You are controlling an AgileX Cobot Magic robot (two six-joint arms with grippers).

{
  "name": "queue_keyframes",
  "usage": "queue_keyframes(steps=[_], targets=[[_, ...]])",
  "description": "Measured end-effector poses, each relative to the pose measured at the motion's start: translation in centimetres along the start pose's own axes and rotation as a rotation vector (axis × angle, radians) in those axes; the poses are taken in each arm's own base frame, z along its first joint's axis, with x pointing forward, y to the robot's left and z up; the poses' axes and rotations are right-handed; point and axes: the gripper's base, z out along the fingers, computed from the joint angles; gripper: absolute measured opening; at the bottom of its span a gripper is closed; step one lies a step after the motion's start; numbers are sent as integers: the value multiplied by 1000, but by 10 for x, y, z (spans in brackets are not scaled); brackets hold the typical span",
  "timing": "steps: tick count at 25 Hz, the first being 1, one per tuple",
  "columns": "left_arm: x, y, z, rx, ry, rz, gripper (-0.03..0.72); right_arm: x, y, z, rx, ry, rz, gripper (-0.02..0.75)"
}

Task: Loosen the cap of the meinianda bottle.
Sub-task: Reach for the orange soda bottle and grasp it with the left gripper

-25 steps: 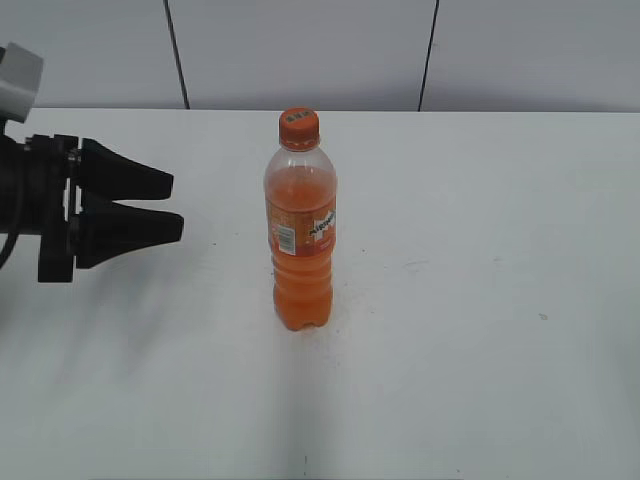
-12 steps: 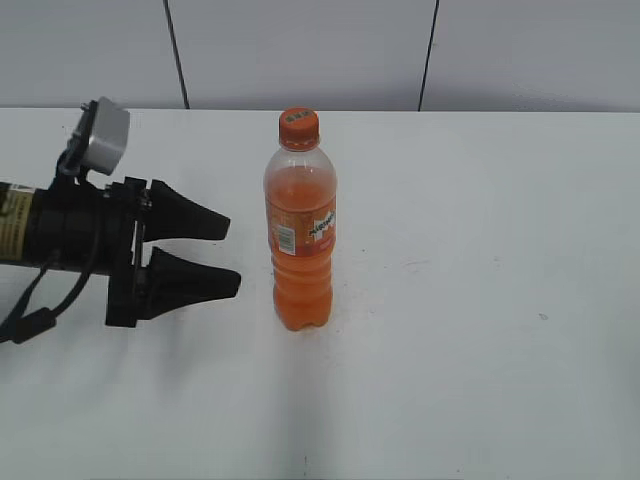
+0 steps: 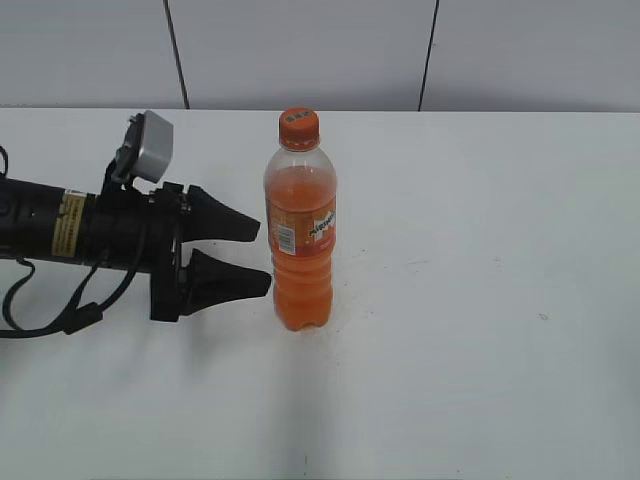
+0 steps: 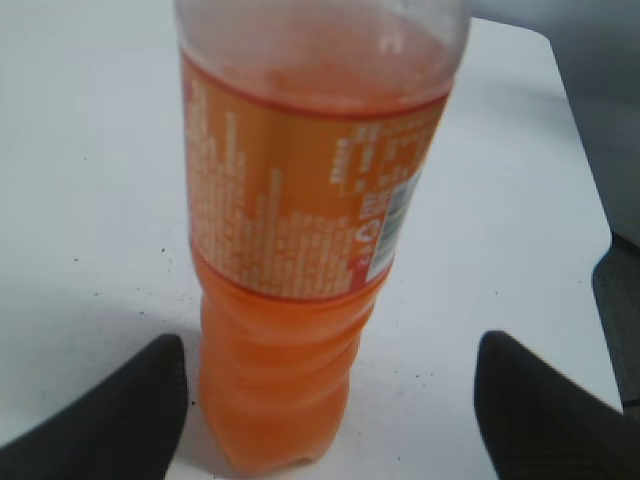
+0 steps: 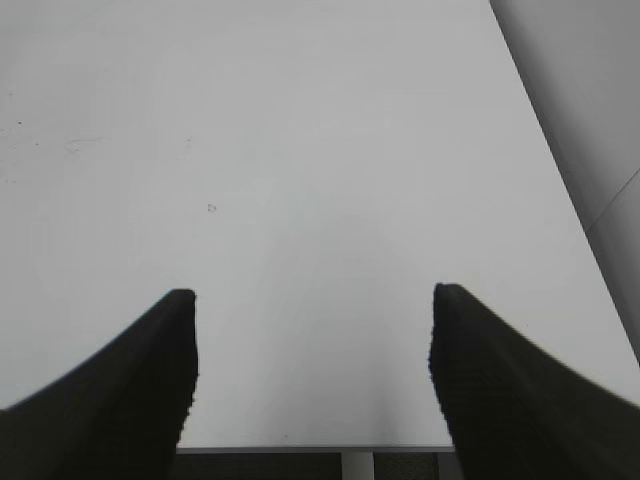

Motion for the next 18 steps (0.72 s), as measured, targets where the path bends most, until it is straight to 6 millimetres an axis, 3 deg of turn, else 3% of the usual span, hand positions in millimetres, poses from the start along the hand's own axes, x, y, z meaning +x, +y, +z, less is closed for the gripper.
queue_keyframes(steps=[8, 18], targets=[[1, 0, 19, 61, -17, -4, 540, 0, 0, 0, 0, 0, 0, 543], [-2, 2, 30, 5, -31, 6, 540, 0, 0, 0, 0, 0, 0, 543]])
